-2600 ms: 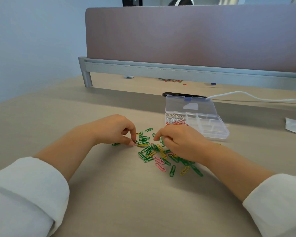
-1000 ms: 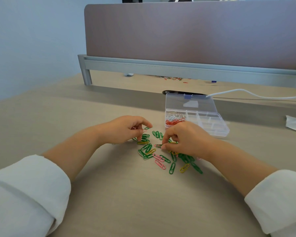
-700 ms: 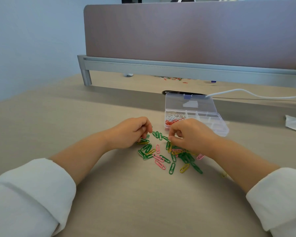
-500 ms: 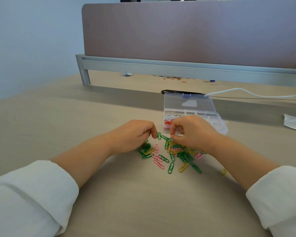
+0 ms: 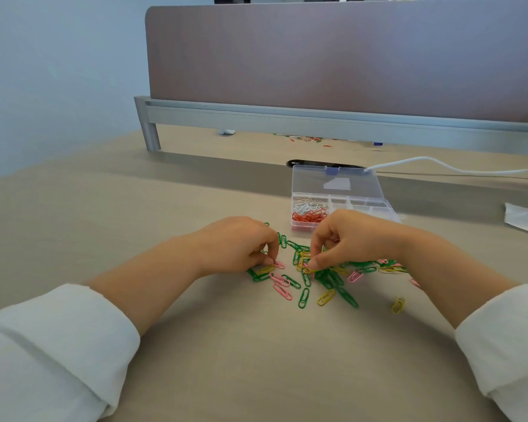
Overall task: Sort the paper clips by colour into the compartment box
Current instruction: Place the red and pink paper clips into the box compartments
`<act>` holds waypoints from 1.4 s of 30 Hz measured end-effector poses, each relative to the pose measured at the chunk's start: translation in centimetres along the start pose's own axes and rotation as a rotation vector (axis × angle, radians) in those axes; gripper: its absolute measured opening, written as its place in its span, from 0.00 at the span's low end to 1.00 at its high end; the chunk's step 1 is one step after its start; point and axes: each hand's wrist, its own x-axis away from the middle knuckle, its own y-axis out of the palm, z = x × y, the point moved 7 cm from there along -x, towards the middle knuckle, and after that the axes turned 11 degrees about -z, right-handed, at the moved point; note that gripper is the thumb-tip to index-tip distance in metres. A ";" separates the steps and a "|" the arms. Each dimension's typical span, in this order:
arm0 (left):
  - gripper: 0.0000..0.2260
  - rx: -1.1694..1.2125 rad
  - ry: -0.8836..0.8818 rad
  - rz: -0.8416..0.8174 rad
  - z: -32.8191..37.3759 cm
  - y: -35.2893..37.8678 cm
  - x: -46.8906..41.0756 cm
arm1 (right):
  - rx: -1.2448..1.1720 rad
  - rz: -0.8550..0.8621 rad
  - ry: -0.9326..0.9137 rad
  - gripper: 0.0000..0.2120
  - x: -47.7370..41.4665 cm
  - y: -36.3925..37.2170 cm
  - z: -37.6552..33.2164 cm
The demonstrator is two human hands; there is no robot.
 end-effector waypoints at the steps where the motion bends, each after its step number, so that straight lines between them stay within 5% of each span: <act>1: 0.06 0.007 -0.008 -0.016 0.0 0.2 0.0 | 0.008 -0.030 0.017 0.08 0.0 0.3 0.0; 28: 0.10 0.739 0.030 0.150 -0.8 0.4 0.0 | 0.144 -0.141 0.097 0.02 0.0 1.1 -0.3; 36: 0.19 0.720 -0.012 0.235 -1.1 -0.4 0.5 | 0.195 -0.056 0.121 0.11 0.1 0.1 -0.5; 42: 0.14 0.632 0.015 0.072 -0.8 -0.4 0.8 | 0.018 -0.019 0.069 0.08 -0.1 0.5 -0.8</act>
